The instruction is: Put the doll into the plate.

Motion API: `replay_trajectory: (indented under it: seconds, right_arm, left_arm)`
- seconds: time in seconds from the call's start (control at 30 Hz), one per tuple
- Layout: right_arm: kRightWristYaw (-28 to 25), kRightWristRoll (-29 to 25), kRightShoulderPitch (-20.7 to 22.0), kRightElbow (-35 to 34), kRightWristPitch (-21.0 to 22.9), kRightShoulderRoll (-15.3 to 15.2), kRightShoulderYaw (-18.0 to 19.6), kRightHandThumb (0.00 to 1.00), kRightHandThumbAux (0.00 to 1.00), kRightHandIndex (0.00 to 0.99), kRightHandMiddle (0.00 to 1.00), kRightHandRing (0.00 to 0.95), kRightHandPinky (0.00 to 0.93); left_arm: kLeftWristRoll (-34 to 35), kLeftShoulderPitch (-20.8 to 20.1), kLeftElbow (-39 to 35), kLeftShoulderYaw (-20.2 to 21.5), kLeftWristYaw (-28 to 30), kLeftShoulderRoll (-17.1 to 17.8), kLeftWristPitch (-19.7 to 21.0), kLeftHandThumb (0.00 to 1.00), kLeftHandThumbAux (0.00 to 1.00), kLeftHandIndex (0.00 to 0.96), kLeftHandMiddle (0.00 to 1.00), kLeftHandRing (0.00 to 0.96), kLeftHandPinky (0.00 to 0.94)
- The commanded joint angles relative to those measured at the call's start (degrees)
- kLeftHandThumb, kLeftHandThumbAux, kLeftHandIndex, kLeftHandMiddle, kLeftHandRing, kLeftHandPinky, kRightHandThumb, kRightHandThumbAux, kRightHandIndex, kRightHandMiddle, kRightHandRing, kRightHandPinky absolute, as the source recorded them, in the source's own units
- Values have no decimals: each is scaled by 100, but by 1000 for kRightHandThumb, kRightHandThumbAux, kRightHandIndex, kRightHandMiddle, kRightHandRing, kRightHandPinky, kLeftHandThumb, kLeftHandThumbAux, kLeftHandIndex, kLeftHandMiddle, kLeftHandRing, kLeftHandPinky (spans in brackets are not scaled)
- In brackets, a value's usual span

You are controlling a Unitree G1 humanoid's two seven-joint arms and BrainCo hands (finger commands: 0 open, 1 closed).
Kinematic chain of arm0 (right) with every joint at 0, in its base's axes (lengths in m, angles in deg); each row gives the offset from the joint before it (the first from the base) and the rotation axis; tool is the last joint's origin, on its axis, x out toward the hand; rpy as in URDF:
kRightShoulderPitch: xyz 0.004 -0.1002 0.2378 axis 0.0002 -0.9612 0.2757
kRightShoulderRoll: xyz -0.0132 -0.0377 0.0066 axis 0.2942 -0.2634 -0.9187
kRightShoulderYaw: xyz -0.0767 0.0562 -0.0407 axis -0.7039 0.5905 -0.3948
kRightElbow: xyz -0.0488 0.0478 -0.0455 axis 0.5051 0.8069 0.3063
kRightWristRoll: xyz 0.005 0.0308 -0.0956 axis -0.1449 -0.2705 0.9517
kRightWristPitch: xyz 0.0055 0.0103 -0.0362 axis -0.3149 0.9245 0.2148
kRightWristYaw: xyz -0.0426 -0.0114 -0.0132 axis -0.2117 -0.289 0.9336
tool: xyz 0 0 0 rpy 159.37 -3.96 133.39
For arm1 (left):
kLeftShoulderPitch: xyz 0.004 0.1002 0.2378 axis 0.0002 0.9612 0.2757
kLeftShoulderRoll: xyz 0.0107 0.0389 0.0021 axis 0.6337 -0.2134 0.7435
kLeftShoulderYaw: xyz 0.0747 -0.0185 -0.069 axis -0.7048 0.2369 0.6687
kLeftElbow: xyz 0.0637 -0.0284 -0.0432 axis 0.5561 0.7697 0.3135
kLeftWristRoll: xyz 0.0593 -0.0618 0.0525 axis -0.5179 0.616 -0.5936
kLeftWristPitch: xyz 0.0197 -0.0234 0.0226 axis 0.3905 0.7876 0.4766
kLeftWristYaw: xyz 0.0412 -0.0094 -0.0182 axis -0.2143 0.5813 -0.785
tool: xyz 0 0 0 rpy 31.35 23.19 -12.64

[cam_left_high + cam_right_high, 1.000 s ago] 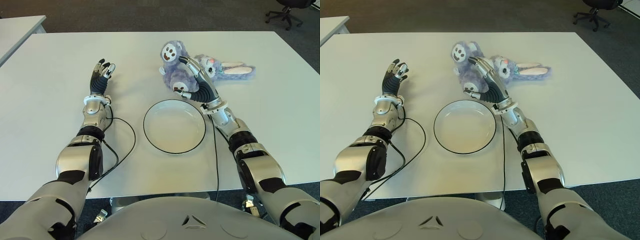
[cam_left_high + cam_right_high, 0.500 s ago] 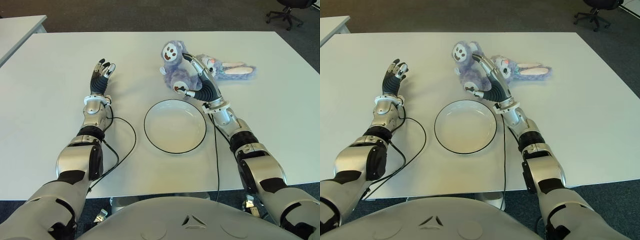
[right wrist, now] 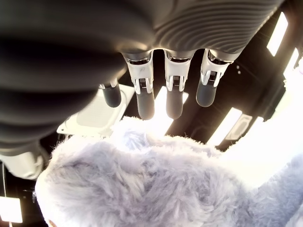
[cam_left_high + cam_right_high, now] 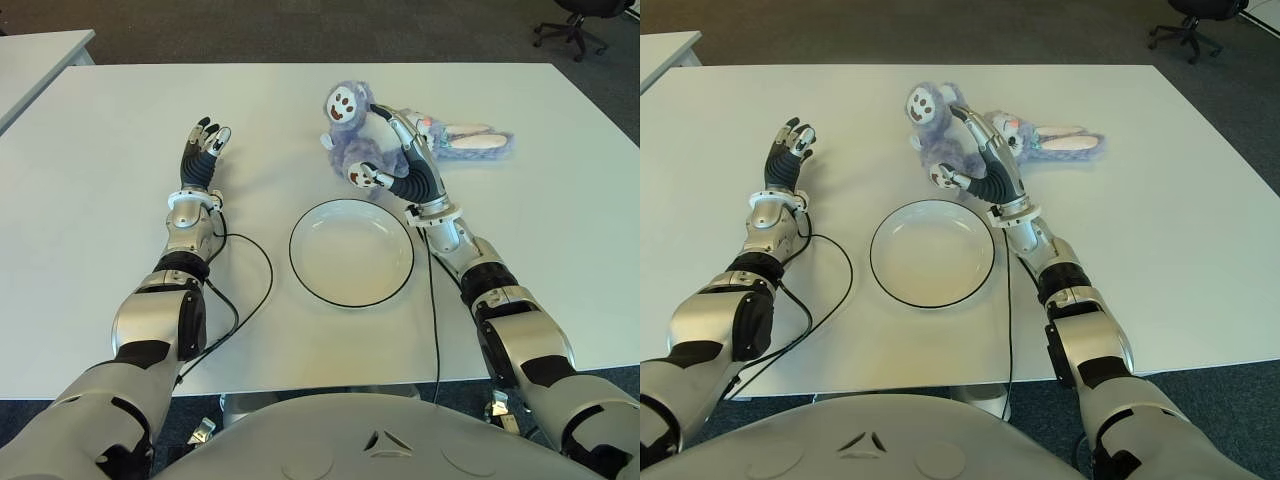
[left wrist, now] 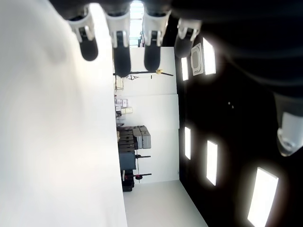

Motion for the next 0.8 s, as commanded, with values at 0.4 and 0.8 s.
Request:
replay_trajectory:
  seconds: [0.4,0.8]
  right_arm:
    - [-454,-498,-1879,1250,320,418,-252,586,423,122,205,194,234]
    - [-622,-476,-1954,1043,682,485,-278,653,433,160,233,215,201]
  left_arm:
    - [44,500,300,51,88,-186,361,0,457,3,147,168,138]
    - [56,509,272,56,83,-222,326,0,437,0,142,165,146]
